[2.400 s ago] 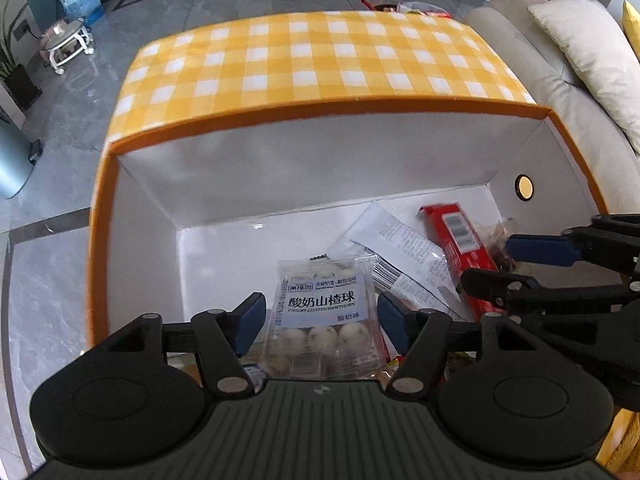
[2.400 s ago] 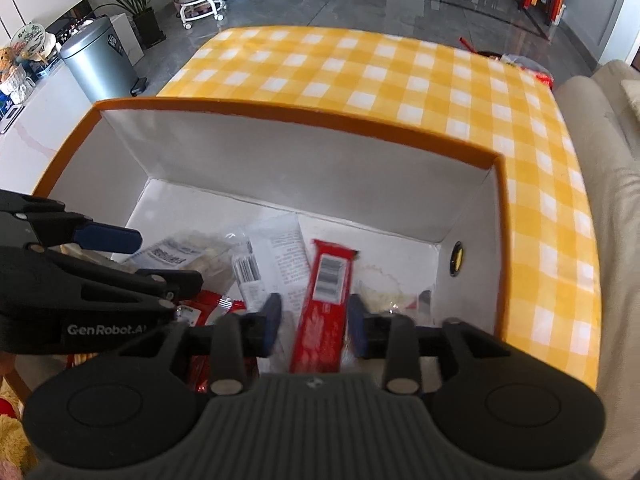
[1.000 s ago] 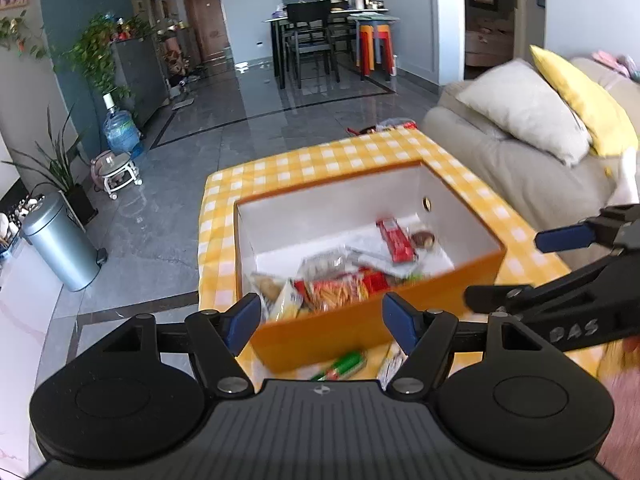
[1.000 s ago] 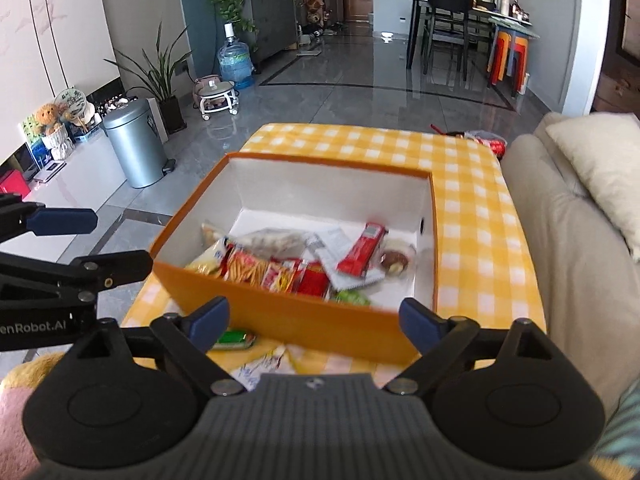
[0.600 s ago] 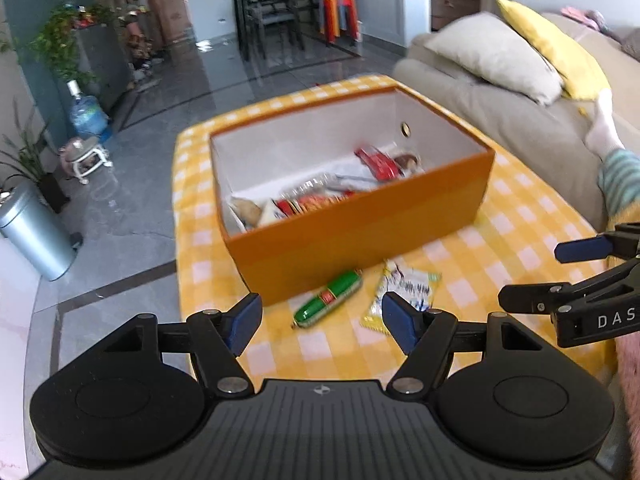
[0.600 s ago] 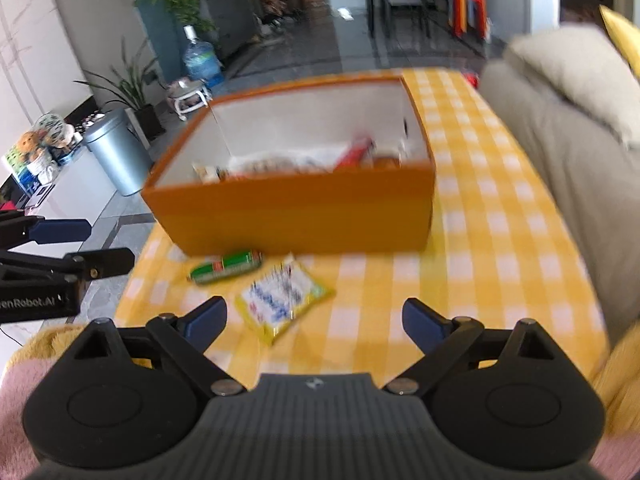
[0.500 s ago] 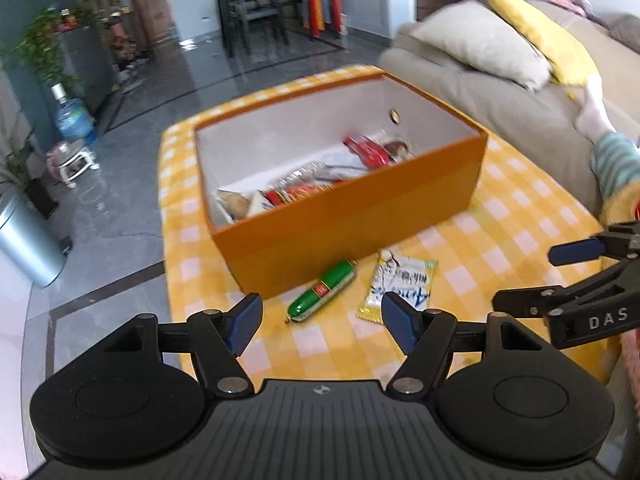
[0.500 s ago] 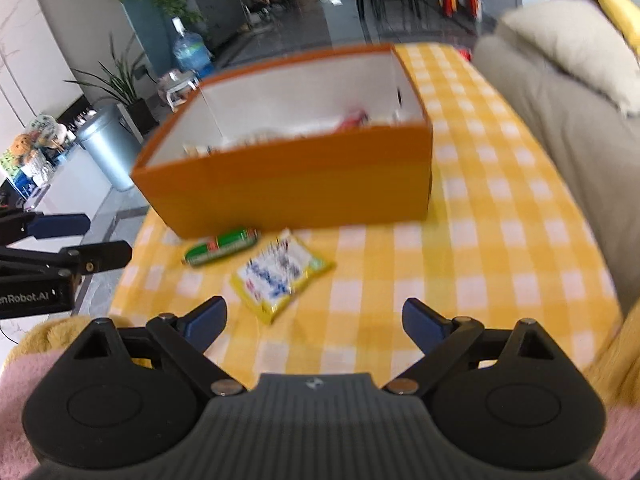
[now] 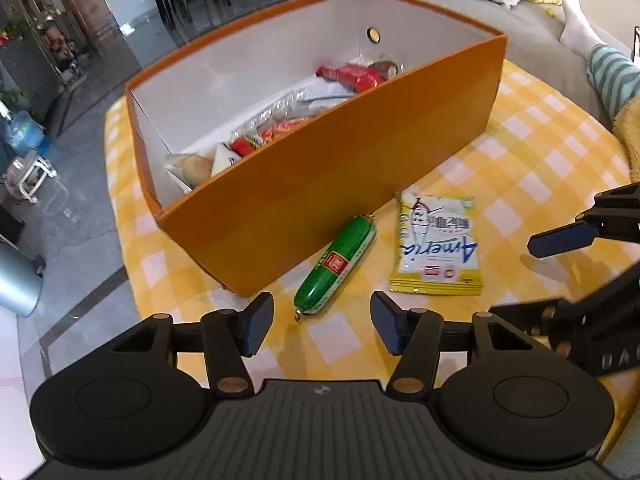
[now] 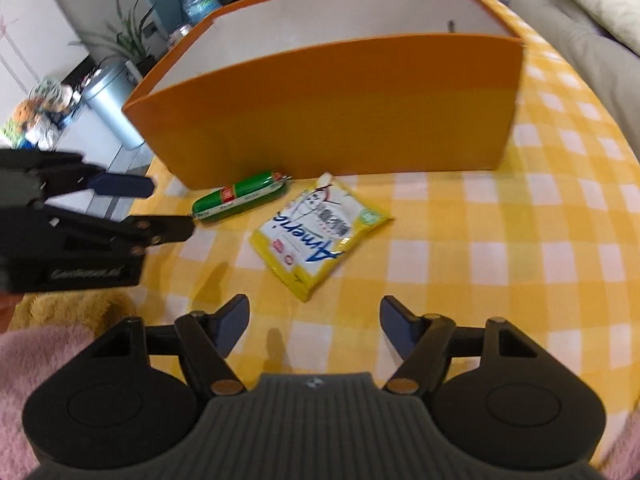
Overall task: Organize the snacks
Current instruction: 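Grasp green sausage with left tool while right tool grasps yellow Amerio bag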
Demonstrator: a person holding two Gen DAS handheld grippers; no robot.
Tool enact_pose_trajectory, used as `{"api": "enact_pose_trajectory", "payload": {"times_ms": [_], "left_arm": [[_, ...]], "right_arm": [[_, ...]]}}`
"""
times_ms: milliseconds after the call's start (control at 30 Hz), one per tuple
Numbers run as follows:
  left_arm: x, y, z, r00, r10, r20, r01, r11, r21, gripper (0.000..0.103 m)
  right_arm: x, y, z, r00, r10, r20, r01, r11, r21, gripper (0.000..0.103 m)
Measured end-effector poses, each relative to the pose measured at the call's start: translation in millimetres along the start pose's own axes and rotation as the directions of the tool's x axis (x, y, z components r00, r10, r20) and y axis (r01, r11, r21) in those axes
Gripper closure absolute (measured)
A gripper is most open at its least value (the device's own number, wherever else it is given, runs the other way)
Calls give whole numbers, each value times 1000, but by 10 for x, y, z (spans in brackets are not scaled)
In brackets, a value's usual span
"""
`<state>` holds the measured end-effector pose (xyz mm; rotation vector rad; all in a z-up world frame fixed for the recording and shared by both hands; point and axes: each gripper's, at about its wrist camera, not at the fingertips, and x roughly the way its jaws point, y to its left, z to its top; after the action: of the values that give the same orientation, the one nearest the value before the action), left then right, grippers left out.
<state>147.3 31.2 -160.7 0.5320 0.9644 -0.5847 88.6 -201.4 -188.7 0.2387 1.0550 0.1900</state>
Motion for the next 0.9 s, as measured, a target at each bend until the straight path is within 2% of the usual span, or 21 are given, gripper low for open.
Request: {"api": "enact_pose_trajectory", "payload": {"times_ms": [267, 367, 467, 500, 567, 600, 633, 767, 833, 900], "left_arm": [[237, 152, 66, 998, -60, -26, 58, 997, -55, 45], [286, 148, 82, 997, -67, -34, 65, 996, -62, 52], [317, 149, 96, 997, -67, -36, 64, 995, -82, 59], [324, 155, 98, 997, -66, -41, 62, 994, -95, 62], [330, 168, 112, 997, -60, -51, 54, 991, -125, 64], [325, 171, 122, 996, -64, -60, 55, 988, -144, 66], [316, 172, 131, 995, -71, -71, 59, 984, -170, 67], [277, 165, 133, 986, -134, -104, 95, 944, -316, 77], [254, 169, 116, 980, -172, -100, 121, 914, -388, 77], [221, 156, 100, 975, -211, -73, 162, 893, -420, 77]], "right_arm": [[290, 135, 72, 999, -30, -23, 28, 995, -93, 42], [318, 191, 79, 999, -40, -4, 39, 989, -145, 51], [333, 215, 69, 998, -59, 14, 60, 980, -190, 71], [330, 207, 66, 998, -62, 17, 64, 979, -195, 83], [329, 151, 75, 999, -46, 11, 47, 980, -192, 89], [318, 124, 71, 999, -47, 7, 47, 980, -194, 97], [305, 116, 64, 998, -56, 4, 56, 979, -197, 103], [237, -85, 42, 995, -102, -8, 98, 978, -182, 103], [203, -204, 50, 992, -130, -5, 127, 980, -155, 103], [182, -306, 76, 988, -152, -2, 150, 980, -127, 103]]}}
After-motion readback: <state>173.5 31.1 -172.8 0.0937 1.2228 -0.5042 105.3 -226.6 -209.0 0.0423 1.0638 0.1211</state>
